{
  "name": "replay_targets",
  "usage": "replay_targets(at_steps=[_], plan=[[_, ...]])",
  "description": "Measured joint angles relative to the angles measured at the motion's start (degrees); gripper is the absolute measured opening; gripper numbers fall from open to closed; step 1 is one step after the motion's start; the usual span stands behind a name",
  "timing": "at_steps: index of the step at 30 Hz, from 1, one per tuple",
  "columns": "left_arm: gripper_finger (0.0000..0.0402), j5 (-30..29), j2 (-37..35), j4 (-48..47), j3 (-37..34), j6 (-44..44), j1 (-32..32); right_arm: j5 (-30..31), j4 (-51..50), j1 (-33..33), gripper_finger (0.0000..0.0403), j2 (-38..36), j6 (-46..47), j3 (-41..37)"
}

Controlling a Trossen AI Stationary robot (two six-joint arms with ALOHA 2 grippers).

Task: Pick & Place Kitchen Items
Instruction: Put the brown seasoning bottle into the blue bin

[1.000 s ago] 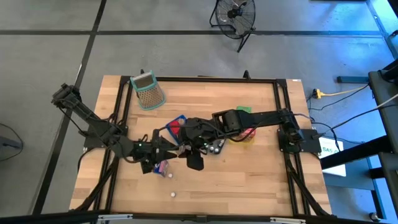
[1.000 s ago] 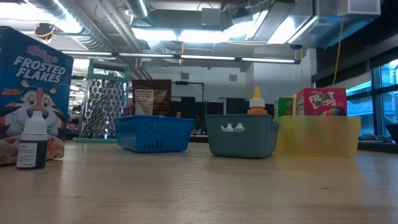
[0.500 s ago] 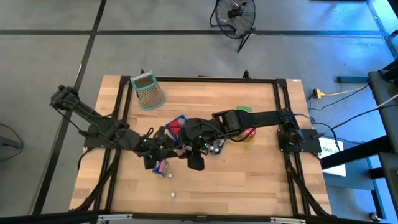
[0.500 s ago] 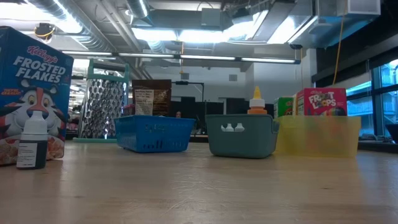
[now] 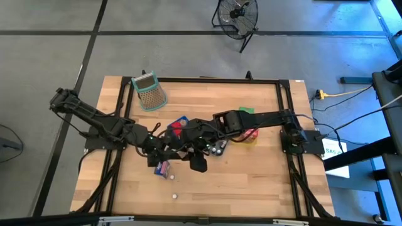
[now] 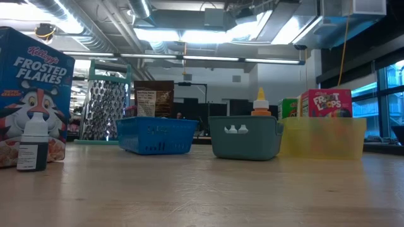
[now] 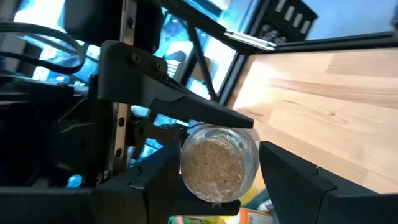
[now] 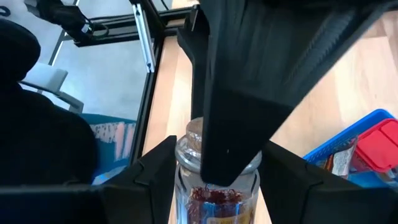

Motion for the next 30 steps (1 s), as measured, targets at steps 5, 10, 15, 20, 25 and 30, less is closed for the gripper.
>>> replay_targets(at_steps=[5, 10, 15, 20, 25, 30], plan=[[0.0211, 1.09, 2.28, -0.43, -0.02, -0.38, 1.10, -1.72, -0.64, -0.57, 0.0185, 1.09, -0.25, -0.07], [0.0211, 1.45, 3.41, -0.46, -0.02, -0.54, 1.62, -1.73, -0.98, -0.89, 0.0185, 1.59, -0.89, -0.11], [0.0203, 1.28, 3.45, -0.25, -0.02, -0.34, 1.62, -1.44, -0.72, -0.89, 0.0185, 1.59, -1.29, -0.11], [0.0186, 1.20, 3.45, -0.26, -0.02, -0.10, 1.62, -1.29, -0.74, -0.96, 0.0185, 1.59, -1.35, -0.11], [0.0185, 1.20, 3.45, -0.26, -0.02, -0.08, 1.62, -1.27, -0.79, -0.96, 0.0185, 1.59, -1.73, -0.11], [0.0185, 1.05, 3.47, -0.24, -0.02, 0.06, 1.62, -1.22, -0.79, -0.96, 0.0199, 1.59, -1.75, -0.06]])
